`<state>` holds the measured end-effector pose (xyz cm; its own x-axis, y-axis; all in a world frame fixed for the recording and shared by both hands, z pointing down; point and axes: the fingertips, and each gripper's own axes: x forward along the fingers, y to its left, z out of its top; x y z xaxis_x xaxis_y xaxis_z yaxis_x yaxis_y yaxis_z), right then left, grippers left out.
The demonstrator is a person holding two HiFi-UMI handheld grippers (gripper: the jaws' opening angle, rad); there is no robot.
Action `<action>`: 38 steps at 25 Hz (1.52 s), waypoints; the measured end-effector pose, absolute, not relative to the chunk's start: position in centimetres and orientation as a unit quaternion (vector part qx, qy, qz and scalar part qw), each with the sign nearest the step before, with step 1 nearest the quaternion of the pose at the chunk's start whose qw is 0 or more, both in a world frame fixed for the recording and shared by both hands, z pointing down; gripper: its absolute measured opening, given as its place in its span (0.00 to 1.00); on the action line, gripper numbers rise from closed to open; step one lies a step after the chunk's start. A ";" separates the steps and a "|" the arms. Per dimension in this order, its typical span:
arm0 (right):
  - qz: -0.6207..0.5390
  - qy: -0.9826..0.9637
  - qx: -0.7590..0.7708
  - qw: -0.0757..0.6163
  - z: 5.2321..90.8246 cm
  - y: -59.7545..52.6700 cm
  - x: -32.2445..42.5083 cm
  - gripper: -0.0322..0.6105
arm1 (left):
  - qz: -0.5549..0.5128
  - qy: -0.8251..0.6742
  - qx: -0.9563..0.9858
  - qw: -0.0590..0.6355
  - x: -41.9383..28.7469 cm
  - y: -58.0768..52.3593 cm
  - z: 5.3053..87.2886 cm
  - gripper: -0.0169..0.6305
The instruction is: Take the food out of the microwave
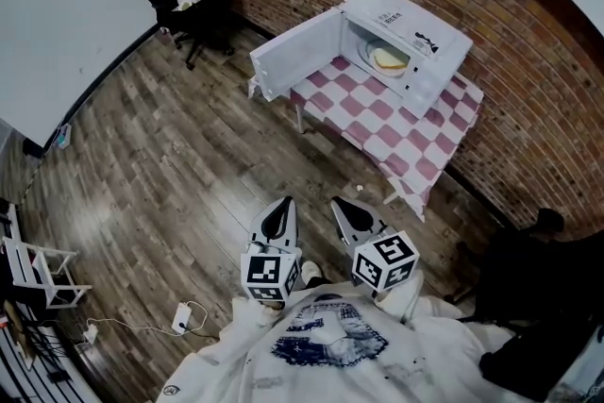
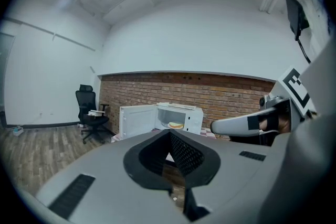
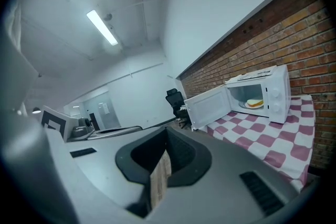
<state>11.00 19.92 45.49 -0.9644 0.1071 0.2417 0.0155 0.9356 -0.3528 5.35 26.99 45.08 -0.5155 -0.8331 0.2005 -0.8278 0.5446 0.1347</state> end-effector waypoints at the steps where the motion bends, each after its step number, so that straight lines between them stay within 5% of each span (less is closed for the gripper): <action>1: 0.176 -0.975 -0.030 0.129 45.5 20.1 10.5 0.07 | -0.010 -0.870 0.479 0.118 4.7 27.1 45.1 0.04; 22: 0.190 -0.974 0.009 0.125 46.7 14.9 1.5 0.07 | 0.002 -0.846 0.520 0.119 -3.8 21.7 46.2 0.04; 38: 0.185 -0.974 0.060 0.113 46.7 -1.8 -8.6 0.07 | 0.035 -0.802 0.584 0.123 -13.7 3.0 45.9 0.04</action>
<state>-8.65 -1.82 46.66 -0.9672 -0.0748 0.2429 -0.1587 0.9243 -0.3472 -13.70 3.00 45.93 -0.2889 -0.9274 0.2377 -0.9447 0.3164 0.0866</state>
